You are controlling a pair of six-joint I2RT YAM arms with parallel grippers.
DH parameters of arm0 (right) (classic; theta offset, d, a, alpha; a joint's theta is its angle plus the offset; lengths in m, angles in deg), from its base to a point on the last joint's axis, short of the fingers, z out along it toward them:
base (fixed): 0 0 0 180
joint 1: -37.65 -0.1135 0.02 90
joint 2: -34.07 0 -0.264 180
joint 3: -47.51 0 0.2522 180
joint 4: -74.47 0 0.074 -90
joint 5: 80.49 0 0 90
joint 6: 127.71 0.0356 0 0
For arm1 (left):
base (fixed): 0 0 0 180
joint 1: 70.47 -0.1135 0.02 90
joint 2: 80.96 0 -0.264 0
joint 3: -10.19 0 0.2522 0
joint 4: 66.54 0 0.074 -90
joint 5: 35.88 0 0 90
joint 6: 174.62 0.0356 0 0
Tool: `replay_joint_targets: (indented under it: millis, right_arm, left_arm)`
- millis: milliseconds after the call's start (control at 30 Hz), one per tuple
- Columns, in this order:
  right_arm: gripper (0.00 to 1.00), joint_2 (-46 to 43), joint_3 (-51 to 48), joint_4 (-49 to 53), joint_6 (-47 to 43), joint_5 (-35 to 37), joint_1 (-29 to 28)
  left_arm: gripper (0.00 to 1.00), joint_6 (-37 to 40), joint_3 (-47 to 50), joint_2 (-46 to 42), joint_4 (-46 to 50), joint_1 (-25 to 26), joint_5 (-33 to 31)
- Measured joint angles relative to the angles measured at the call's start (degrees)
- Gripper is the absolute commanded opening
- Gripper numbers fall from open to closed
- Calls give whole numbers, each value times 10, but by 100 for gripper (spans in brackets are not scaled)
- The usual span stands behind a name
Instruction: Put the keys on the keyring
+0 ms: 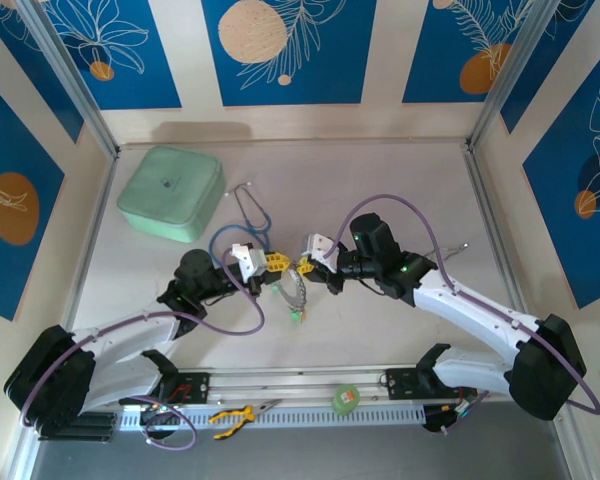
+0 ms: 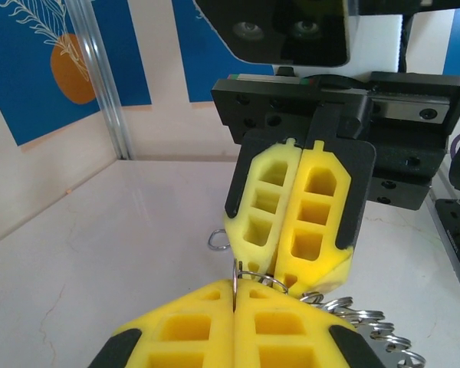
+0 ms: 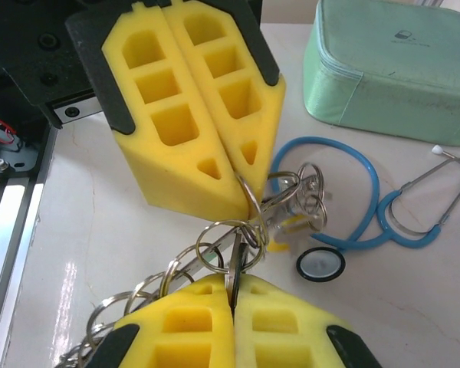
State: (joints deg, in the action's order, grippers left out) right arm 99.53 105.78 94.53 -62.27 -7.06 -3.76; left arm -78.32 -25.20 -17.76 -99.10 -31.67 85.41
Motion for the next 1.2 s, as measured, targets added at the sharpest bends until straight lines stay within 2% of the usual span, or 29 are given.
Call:
replay_joint_targets:
  millis: [367, 433, 600, 700, 933, 1200]
  right_arm:
    - [0, 17, 23, 45, -31, 26, -12]
    - [4, 19, 25, 51, -35, 31, -14]
    - [27, 19, 25, 58, -37, 27, -12]
    - [32, 13, 25, 61, -26, 3, 3]
    - [31, -63, -2, 29, 1, -89, 65]
    - [30, -44, -3, 7, 6, -124, 63]
  left_arm:
    - [0, 2, 0, 0, 2, 0, 0]
    - [0, 2, 0, 0, 4, 0, 0]
    - [0, 2, 0, 0, 5, 0, 0]
    - [0, 2, 0, 0, 5, 0, 4]
    - [0, 0, -2, 16, 5, 0, 41]
    - [0, -19, -15, 40, 0, 0, 90]
